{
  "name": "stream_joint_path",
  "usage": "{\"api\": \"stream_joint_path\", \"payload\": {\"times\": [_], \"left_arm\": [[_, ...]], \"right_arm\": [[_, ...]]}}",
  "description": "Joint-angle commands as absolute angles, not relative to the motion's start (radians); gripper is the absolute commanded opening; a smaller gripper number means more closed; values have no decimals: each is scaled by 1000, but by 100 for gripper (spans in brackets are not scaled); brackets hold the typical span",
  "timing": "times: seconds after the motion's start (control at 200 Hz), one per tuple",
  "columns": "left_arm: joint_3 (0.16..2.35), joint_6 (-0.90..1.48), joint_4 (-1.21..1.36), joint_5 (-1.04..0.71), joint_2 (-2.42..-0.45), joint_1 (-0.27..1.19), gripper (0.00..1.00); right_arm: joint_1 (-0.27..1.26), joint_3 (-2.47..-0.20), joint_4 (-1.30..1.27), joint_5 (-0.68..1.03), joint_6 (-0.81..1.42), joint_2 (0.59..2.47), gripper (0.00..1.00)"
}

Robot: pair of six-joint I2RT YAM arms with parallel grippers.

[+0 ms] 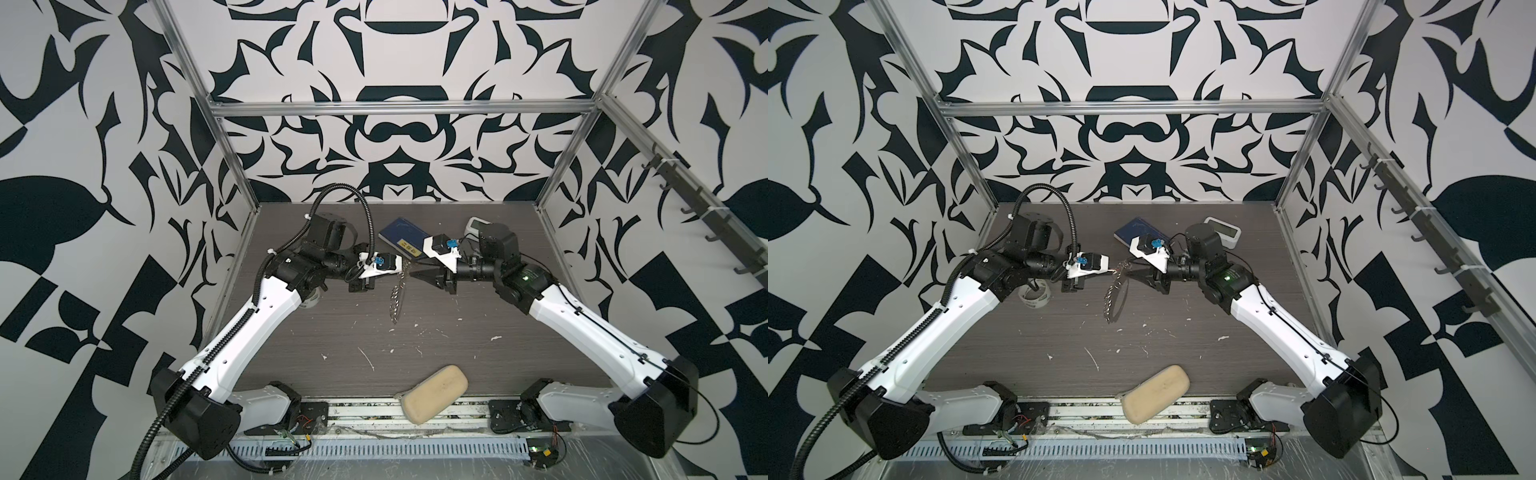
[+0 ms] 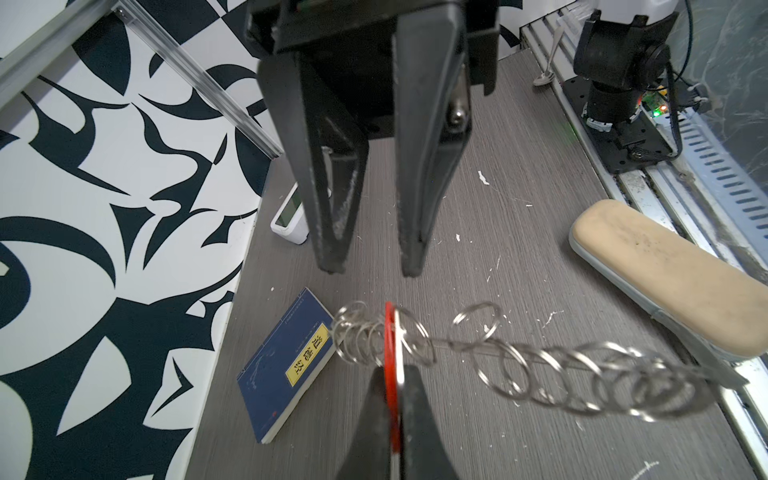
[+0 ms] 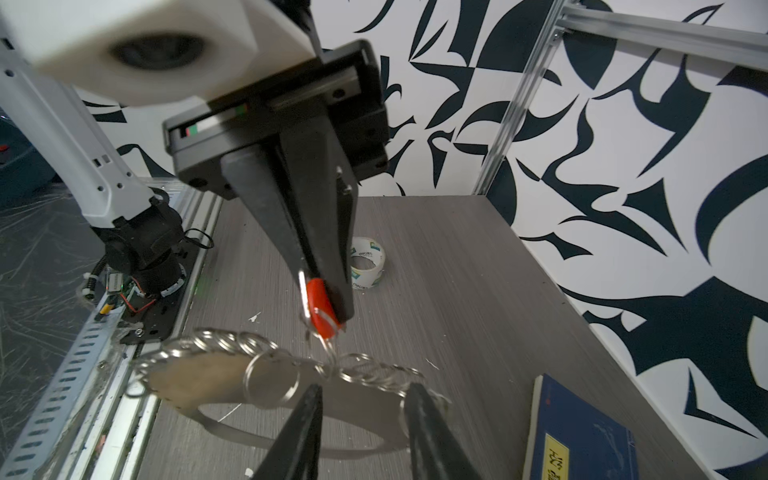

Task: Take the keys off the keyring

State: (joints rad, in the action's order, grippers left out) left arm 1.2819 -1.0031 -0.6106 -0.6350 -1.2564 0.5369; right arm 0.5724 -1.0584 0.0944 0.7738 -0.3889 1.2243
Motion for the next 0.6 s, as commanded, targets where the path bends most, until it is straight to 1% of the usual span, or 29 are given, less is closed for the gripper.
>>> {"api": "stream_joint_path", "payload": {"times": [0.0, 0.2, 0.305, 0.38, 0.595], "left_arm": [[1266, -1025, -589, -684, -1231, 532, 0], [1264, -1024, -585, -689, -1230, 533, 0], [1263, -1023, -582, -687, -1230, 534, 0], [1261, -1022, -580, -687, -1231, 533, 0], [1256, -1017, -576, -687, -1227, 533, 0]], "right_arm": [[591, -1049, 5, 789, -344, 1198, 38], [614, -1052, -9, 787, -335, 1227, 33], [617, -1062, -6, 798, -336, 1240, 26], [621, -1070, 4, 804, -337, 1248, 24], [635, -1078, 24, 807, -344, 1262, 25]]}}
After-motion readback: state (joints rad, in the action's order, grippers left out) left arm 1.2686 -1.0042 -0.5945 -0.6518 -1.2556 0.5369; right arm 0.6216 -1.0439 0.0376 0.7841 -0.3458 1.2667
